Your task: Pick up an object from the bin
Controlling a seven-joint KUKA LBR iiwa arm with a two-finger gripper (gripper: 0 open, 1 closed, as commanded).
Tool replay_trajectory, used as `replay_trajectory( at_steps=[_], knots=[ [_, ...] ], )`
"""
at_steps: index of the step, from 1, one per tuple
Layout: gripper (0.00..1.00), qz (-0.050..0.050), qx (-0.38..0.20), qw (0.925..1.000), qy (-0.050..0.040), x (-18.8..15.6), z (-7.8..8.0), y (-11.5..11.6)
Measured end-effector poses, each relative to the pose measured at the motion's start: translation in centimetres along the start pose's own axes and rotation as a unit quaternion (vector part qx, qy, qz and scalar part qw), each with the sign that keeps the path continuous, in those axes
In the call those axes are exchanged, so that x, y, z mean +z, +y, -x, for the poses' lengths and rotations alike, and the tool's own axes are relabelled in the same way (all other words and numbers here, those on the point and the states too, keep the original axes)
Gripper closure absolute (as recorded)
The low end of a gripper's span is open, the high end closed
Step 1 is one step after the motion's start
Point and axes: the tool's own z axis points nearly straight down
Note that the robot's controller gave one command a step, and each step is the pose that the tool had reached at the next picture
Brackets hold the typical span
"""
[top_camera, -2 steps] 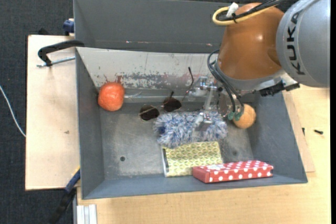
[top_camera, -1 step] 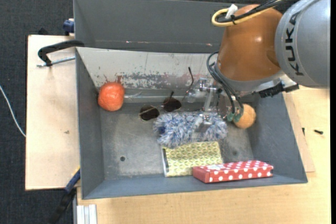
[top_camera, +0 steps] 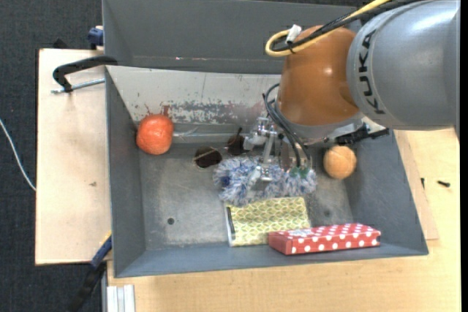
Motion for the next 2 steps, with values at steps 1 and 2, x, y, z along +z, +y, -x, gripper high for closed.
replay_trajectory(
  at_steps=[1,2],
  knots=[
    [1.00,0.001,-0.023,0.9997,0.0027,8.25,4.89,-0.62],
    [1.00,0.001,-0.023,0.9997,0.0027,8.25,4.89,-0.62]
  ],
)
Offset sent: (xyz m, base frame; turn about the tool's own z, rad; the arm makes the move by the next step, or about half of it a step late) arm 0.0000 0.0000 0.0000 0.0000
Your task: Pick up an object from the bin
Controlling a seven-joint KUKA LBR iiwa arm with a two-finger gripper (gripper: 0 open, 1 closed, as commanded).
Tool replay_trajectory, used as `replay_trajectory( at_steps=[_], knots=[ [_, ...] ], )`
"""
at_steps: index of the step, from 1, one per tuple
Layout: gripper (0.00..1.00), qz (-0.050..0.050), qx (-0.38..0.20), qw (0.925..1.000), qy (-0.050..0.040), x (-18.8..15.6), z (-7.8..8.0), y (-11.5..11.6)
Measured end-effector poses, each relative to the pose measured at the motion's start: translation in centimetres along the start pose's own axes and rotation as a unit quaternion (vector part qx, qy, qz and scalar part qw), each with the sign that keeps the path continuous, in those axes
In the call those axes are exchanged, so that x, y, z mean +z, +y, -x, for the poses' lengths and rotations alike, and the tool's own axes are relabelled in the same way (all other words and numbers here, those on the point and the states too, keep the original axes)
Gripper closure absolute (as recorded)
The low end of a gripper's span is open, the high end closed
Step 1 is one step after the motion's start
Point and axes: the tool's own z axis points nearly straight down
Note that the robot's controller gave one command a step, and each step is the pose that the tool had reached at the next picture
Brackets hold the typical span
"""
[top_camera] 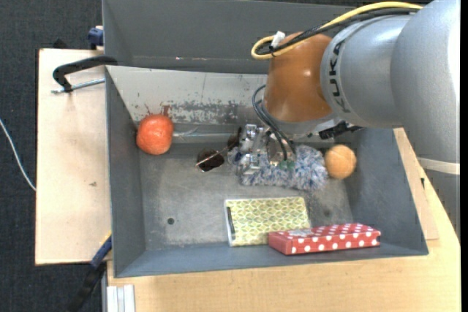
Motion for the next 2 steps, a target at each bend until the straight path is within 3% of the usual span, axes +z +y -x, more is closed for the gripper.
replay_trajectory(
  at_steps=[1,2],
  knots=[
    [1.00,-0.002,0.004,1.0000,0.0034,-4.3,-0.6,-0.3],
    [1.00,-0.002,0.019,0.9998,-0.0002,-14.7,-0.9,-0.9]
  ],
)
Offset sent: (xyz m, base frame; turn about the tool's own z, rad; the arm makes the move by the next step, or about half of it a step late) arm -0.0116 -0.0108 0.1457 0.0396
